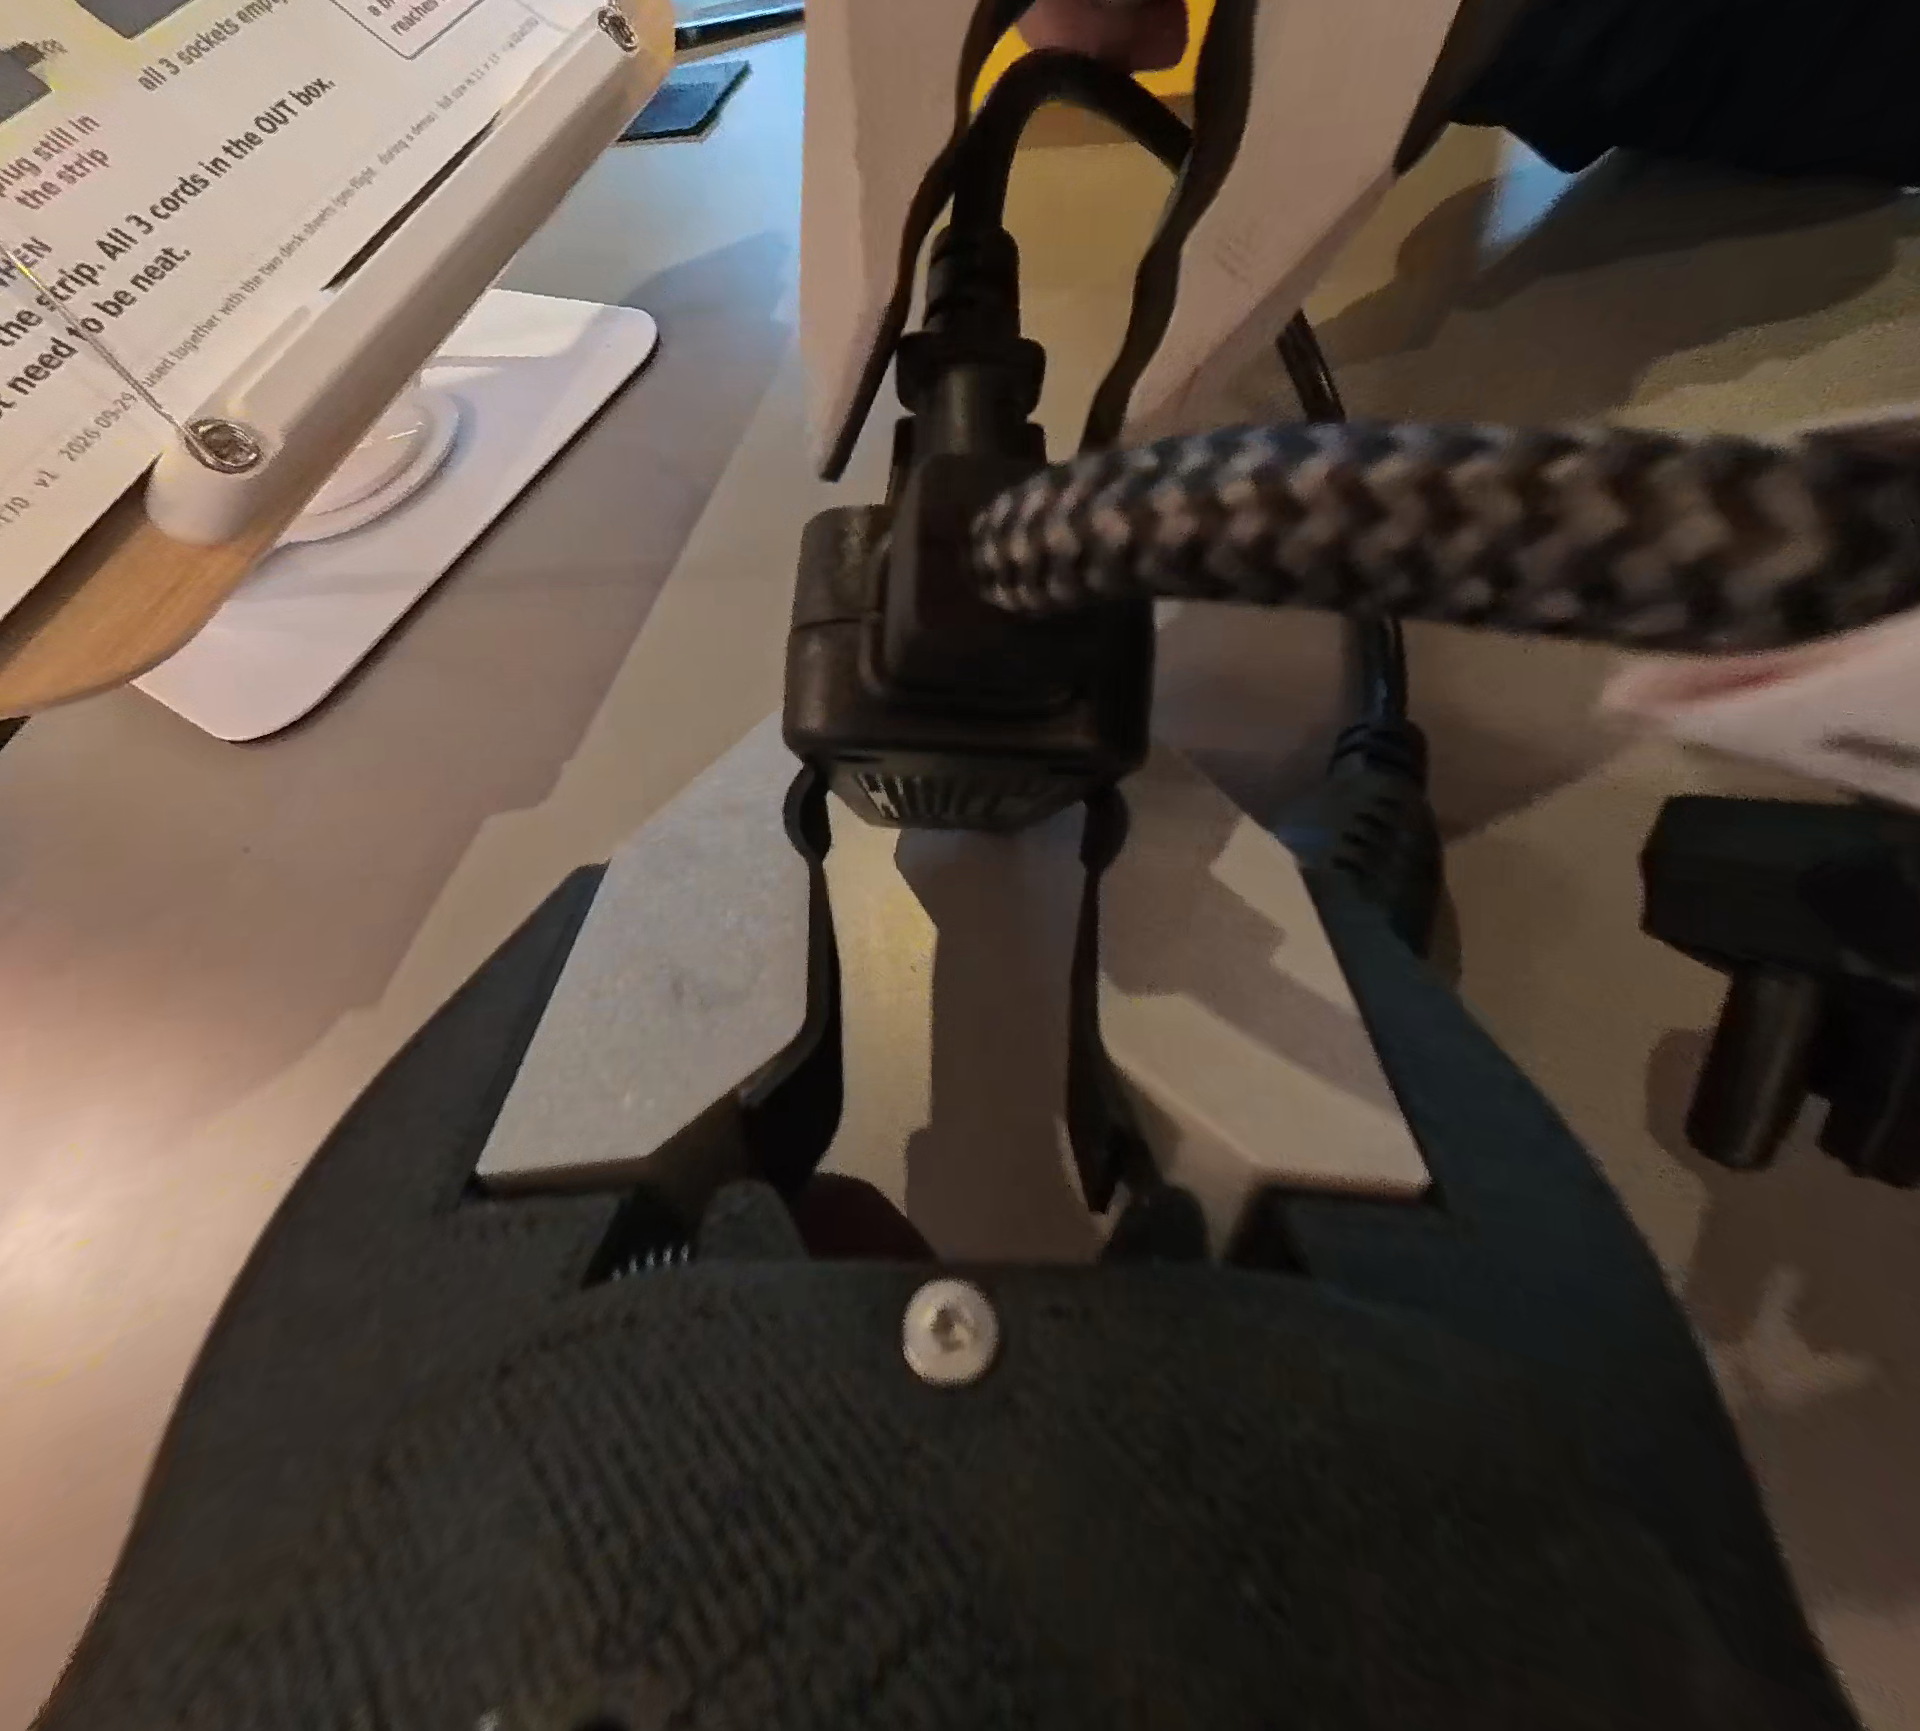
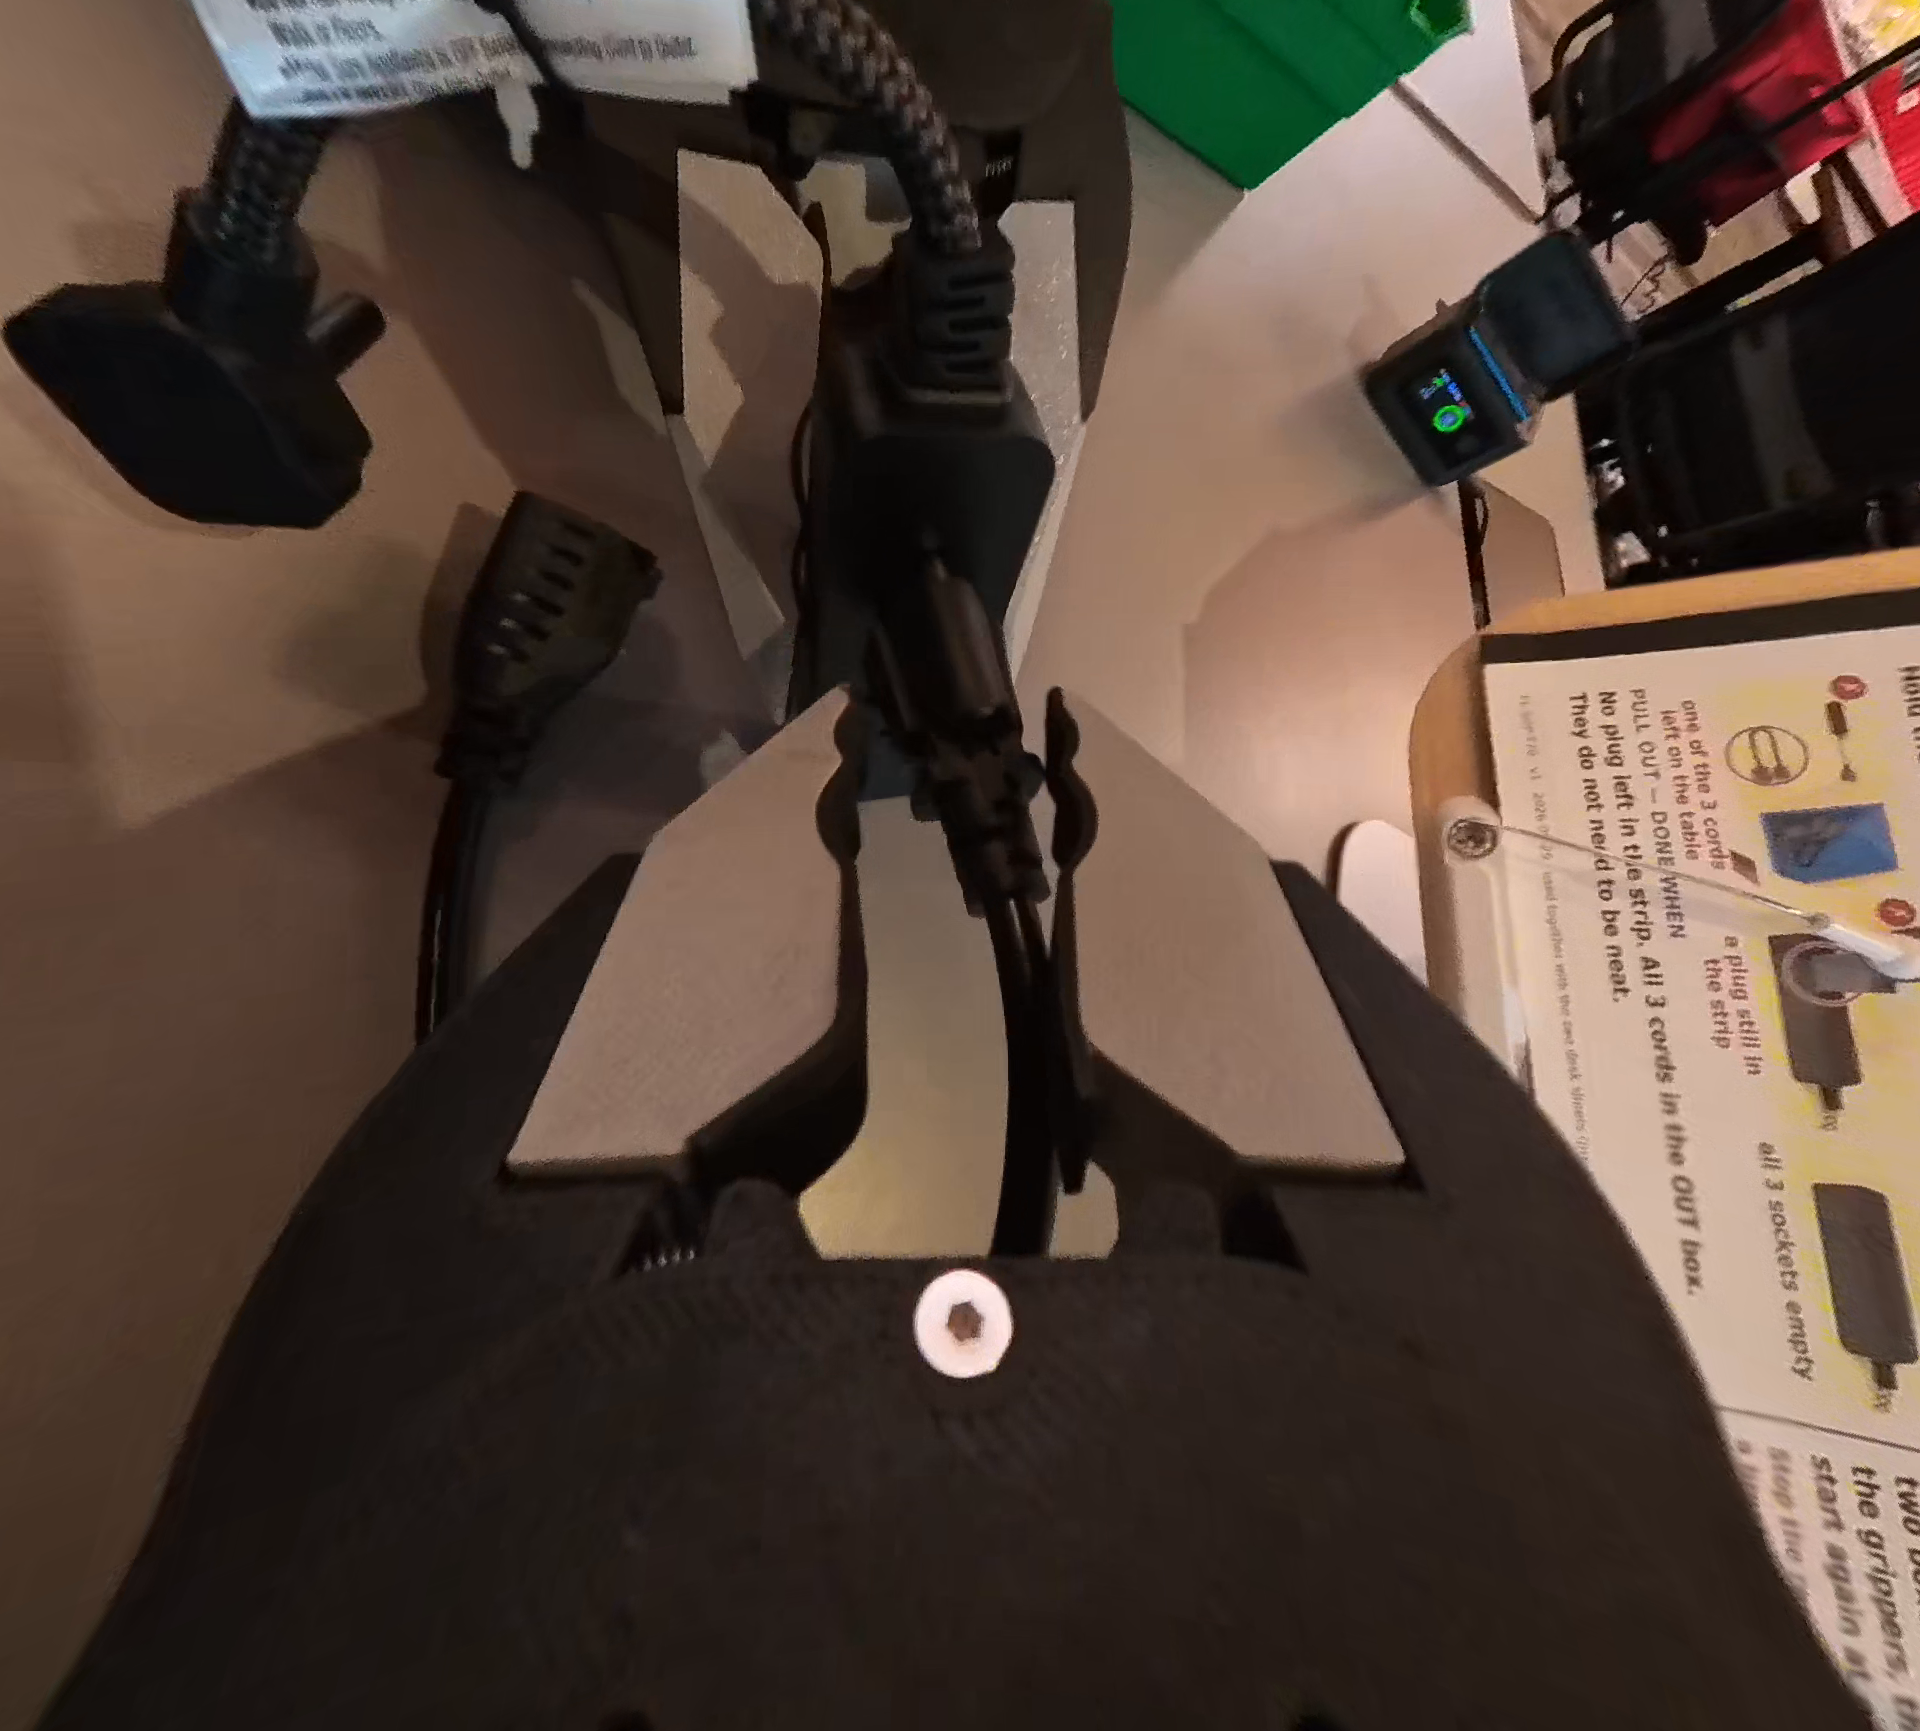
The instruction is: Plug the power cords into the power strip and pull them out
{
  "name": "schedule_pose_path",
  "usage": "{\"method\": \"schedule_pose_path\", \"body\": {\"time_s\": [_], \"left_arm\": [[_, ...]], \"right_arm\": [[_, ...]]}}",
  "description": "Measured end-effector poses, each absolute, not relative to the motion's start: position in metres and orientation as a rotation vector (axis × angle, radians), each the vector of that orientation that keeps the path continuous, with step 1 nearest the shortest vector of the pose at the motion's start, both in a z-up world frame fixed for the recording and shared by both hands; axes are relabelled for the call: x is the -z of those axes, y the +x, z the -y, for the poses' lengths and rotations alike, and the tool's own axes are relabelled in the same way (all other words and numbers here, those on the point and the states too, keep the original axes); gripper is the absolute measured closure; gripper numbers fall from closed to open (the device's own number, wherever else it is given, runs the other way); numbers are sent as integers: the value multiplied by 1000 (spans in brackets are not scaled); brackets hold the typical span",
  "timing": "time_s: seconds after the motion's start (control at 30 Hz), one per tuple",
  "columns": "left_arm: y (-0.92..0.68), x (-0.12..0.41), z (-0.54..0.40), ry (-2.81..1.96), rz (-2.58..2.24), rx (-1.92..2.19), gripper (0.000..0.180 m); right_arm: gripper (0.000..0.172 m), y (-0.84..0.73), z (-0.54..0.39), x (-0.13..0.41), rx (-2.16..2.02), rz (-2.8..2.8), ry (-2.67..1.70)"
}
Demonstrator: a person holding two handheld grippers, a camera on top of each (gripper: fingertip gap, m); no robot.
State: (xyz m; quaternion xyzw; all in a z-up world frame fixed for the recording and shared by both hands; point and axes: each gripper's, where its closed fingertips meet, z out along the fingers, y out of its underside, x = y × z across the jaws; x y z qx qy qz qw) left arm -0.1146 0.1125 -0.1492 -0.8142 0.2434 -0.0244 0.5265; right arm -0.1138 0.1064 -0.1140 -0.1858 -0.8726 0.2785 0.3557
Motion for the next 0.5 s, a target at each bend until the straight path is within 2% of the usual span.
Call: {"method": "schedule_pose_path", "body": {"time_s": [0.1, 0.17, 0.3, 0.5], "left_arm": [[-115, 148, -114, -1944, -565, 47, 136], [-116, 147, -115, -1941, -558, 28, 135], [-113, 145, -117, -1920, -586, -47, 129], [-123, 148, -116, -1919, -682, -265, 134]], "right_arm": [[135, -116, -110, 124, -670, 2278, -503], [143, -120, -112, 126, -624, 2259, -505], [144, -120, -110, 128, -581, 2258, -468], [146, -122, -111, 132, -522, 2279, -459]]}}
